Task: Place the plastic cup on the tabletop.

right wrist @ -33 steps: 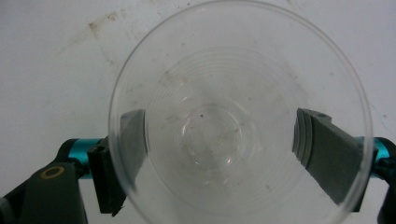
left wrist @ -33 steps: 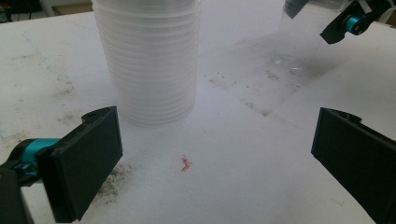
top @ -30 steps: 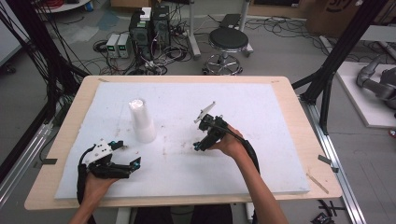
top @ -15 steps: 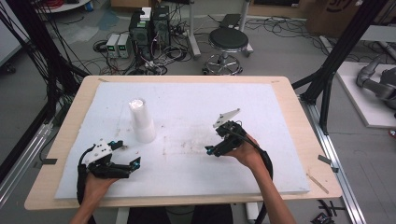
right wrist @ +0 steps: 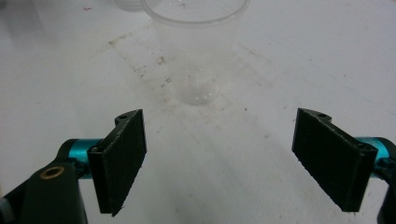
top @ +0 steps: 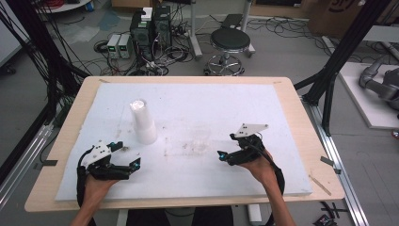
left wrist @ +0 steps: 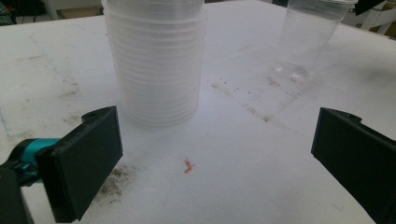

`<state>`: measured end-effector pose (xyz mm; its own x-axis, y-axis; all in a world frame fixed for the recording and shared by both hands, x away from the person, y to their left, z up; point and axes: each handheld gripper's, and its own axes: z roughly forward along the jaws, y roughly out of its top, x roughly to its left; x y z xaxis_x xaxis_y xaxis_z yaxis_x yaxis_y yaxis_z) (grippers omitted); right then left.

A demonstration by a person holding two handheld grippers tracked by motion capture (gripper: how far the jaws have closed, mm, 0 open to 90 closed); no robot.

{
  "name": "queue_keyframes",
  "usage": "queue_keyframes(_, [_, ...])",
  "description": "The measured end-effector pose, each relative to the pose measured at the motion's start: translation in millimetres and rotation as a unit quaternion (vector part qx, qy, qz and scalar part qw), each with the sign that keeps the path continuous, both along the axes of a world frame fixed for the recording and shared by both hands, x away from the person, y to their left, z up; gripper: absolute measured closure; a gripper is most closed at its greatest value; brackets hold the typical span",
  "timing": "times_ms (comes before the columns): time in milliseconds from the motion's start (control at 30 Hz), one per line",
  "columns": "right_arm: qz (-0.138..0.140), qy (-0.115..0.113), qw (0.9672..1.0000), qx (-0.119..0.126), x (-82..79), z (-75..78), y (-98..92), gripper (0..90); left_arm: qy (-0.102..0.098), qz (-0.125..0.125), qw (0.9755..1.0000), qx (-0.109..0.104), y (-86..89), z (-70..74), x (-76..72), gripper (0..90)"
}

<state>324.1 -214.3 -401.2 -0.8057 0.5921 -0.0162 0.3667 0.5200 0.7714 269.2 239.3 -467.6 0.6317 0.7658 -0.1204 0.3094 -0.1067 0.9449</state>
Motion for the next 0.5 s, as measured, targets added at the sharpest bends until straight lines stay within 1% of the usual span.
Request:
queue_keyframes(100, [-0.007, -0.005, 0.9998, 0.016, -6.2, -7.3, -8.2, 17.7, -0.001, 0.002, 1.0000, 0.000, 0.1, 0.0, -0.4, 1.8])
queue_keyframes(233, [-0.030, -0.020, 0.9985, 0.042, -12.0, -17.1, -19.7, 17.7, -0.004, 0.004, 1.0000, 0.000, 0.1, 0.0, -1.0, 1.9])
queue_keyframes(267, [-0.037, -0.021, 0.9983, 0.040, -12.3, -18.5, -22.2, 17.7, -0.004, 0.004, 1.0000, 0.000, 0.1, 0.0, -1.1, 1.8])
queue_keyframes(500, [-0.067, -0.041, 0.9951, 0.059, -17.3, -25.4, -37.0, 17.7, -0.006, 0.005, 1.0000, 0.000, 0.0, 0.0, -1.5, 1.9])
